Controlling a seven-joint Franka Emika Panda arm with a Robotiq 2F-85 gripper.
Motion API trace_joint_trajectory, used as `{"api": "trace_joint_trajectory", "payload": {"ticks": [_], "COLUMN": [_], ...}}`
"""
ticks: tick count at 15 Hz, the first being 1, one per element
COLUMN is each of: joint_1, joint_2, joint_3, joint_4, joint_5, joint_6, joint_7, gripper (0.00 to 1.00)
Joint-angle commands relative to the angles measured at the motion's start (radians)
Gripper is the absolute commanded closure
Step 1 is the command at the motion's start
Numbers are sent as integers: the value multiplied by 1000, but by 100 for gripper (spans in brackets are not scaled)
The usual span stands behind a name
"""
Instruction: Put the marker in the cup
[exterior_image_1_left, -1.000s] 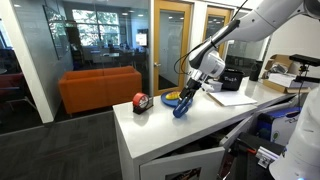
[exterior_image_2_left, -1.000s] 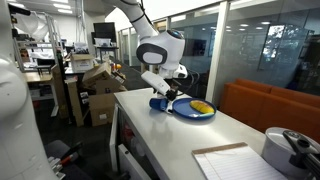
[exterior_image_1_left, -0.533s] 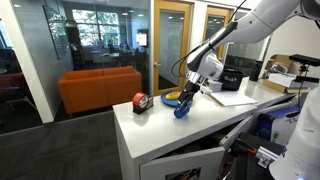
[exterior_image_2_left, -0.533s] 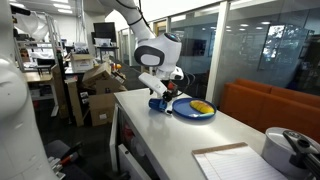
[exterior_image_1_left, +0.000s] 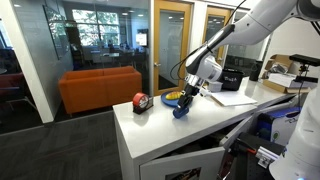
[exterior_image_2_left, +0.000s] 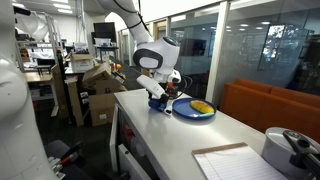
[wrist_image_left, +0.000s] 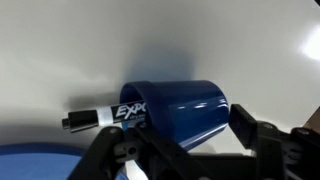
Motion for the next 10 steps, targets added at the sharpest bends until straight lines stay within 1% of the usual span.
{"api": "trace_joint_trajectory", "payload": {"ticks": [1, 2, 3, 4, 7, 10], "joint_1": [-6, -4, -3, -2, 2, 11], "joint_2": [-2, -5, -5, -5, -8, -21], "joint_3": [9, 9, 9, 9, 8, 5], "joint_4": [4, 4, 2, 1, -7, -23], "joint_5": [10, 5, -2, -8, -30, -79], "joint_6": [-11, -9, -8, -5, 9, 58], "joint_7": [6, 12, 16, 22, 39, 79], "gripper": [55, 61, 70, 75, 98, 100]}}
